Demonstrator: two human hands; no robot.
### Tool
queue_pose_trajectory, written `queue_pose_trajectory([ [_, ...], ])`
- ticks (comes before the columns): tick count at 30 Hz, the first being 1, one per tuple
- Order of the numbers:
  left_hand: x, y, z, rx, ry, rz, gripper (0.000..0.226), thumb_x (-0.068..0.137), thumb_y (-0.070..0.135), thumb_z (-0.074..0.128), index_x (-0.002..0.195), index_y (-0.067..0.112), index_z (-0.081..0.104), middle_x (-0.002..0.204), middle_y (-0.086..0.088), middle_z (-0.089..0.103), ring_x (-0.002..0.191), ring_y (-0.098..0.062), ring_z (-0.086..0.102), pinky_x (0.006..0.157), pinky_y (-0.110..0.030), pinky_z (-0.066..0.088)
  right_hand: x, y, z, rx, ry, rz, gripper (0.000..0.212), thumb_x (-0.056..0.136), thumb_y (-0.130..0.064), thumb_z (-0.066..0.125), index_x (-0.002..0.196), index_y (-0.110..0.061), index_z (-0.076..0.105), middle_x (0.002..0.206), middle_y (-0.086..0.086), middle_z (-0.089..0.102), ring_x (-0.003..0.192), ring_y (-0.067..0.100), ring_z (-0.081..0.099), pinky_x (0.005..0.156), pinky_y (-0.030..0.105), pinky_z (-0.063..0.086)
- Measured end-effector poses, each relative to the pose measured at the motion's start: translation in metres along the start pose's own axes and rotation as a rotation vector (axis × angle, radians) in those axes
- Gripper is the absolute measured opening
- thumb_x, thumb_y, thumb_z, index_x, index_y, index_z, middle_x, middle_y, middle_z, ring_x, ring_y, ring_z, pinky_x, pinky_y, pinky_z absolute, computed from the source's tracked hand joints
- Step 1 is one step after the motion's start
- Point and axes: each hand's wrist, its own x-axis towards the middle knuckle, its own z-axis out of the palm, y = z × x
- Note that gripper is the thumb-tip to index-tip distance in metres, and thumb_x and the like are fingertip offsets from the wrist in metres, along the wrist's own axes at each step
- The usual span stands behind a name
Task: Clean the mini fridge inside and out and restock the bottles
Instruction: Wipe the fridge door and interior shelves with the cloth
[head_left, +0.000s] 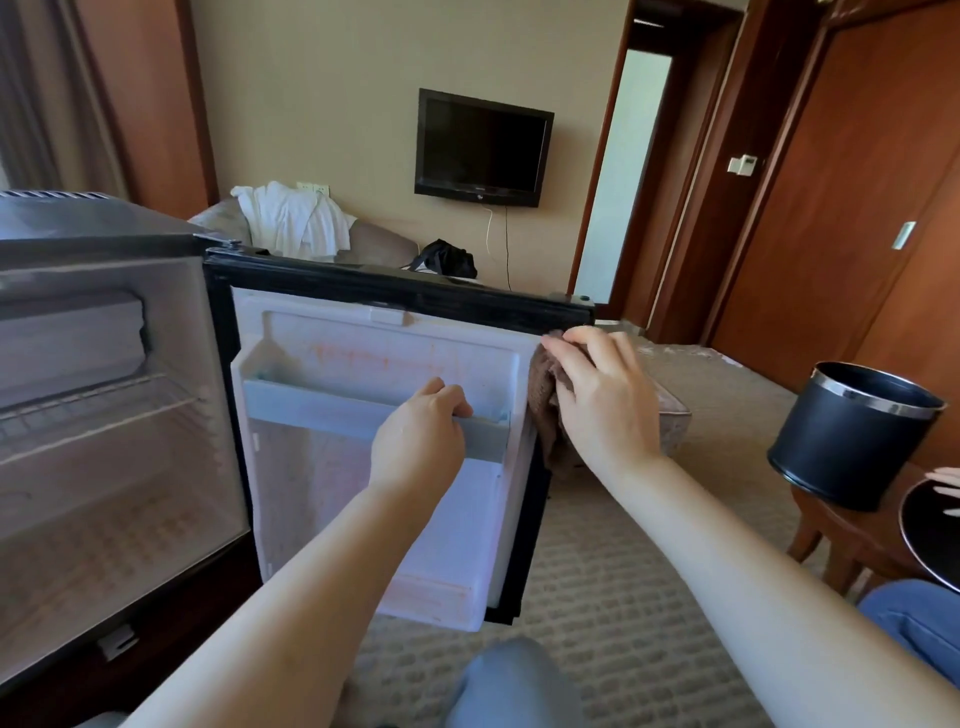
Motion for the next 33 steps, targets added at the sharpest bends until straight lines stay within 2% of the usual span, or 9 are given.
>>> queue_pose_trajectory([
  [2,-0.002,0.000,-0.001,-0.003,0.015,-0.003,0.027,0.089,0.000,0.041,0.098,0.014,0.063,0.104,0.003,0.056,0.074,-0.021,0.049,0.055,-0.028,0.033,0.006,-0.002,-0.005,0.034,0.018,0.005,0.040,0.075,0.003,0.067,0.112,-0.010,0.067,0.102,0.005,0.065,0.092,0.029,0.057,0.075,0.037,0.051],
  [6,-0.003,0.004,0.003,0.039,-0.013,-0.002,0.029,0.093,0.003,0.039,0.105,0.015,0.062,0.107,0.004,0.053,0.071,-0.020,0.049,0.048,-0.027,0.027,-0.015,0.000,0.006,0.033,-0.019,0.095,0.032,0.072,0.003,0.072,0.101,-0.009,0.069,0.097,0.005,0.063,0.086,0.029,0.058,0.062,0.039,0.053],
  [9,-0.001,0.005,0.003,0.148,-0.066,0.046,0.033,0.093,0.003,0.040,0.116,0.018,0.059,0.113,0.004,0.050,0.077,-0.024,0.056,0.053,-0.030,0.035,-0.028,0.005,0.012,0.042,-0.120,0.059,0.032,0.070,0.006,0.075,0.099,-0.006,0.070,0.095,0.007,0.062,0.085,0.030,0.059,0.054,0.040,0.053],
  [15,0.013,-0.017,-0.016,0.414,-0.115,0.161,0.027,0.094,0.015,0.043,0.114,0.022,0.059,0.113,0.006,0.052,0.085,-0.027,0.063,0.064,-0.039,0.052,0.020,0.023,-0.023,0.084,0.090,-0.039,0.029,0.080,0.005,0.063,0.106,-0.003,0.070,0.109,0.014,0.061,0.101,0.031,0.057,0.081,0.040,0.053],
  [19,0.018,-0.057,-0.031,0.446,0.018,0.078,0.026,0.095,0.028,0.042,0.098,0.017,0.065,0.100,0.003,0.051,0.090,-0.022,0.054,0.054,-0.033,0.039,0.027,0.012,-0.004,0.086,-0.036,-0.032,0.046,0.082,-0.004,0.064,0.128,-0.006,0.060,0.122,0.012,0.055,0.114,0.029,0.052,0.093,0.045,0.050],
  [21,0.019,-0.082,-0.038,0.445,0.096,0.060,0.024,0.093,0.028,0.045,0.098,0.016,0.066,0.097,0.001,0.052,0.094,-0.023,0.050,0.052,-0.033,0.042,0.020,0.009,0.003,0.072,-0.088,0.006,0.052,0.085,-0.012,0.062,0.136,-0.005,0.052,0.129,0.013,0.051,0.120,0.029,0.047,0.102,0.040,0.044],
  [25,0.022,-0.113,-0.049,0.511,0.181,0.139,0.035,0.088,0.038,0.042,0.093,0.018,0.070,0.089,-0.001,0.060,0.088,-0.029,0.054,0.049,-0.034,0.047,0.006,0.010,0.022,0.051,-0.009,0.028,0.031,0.085,-0.002,0.066,0.115,-0.004,0.069,0.113,0.012,0.061,0.105,0.027,0.053,0.081,0.041,0.054],
  [29,0.032,-0.113,-0.053,0.503,0.200,0.162,0.040,0.089,0.047,0.046,0.078,0.019,0.073,0.077,0.002,0.062,0.084,-0.027,0.057,0.060,-0.033,0.042,0.021,0.003,0.040,0.128,0.028,0.122,0.027,0.081,0.006,0.065,0.106,-0.002,0.070,0.108,0.011,0.063,0.103,0.028,0.056,0.091,0.030,0.041],
  [33,0.035,-0.113,-0.052,0.450,0.191,0.164,0.026,0.086,0.037,0.066,0.075,0.014,0.071,0.075,-0.001,0.059,0.081,-0.027,0.057,0.050,-0.031,0.043,0.051,-0.050,0.064,0.272,0.010,0.022,0.018,0.085,-0.003,0.061,0.101,-0.002,0.070,0.102,0.010,0.067,0.098,0.029,0.059,0.090,0.029,0.040],
])
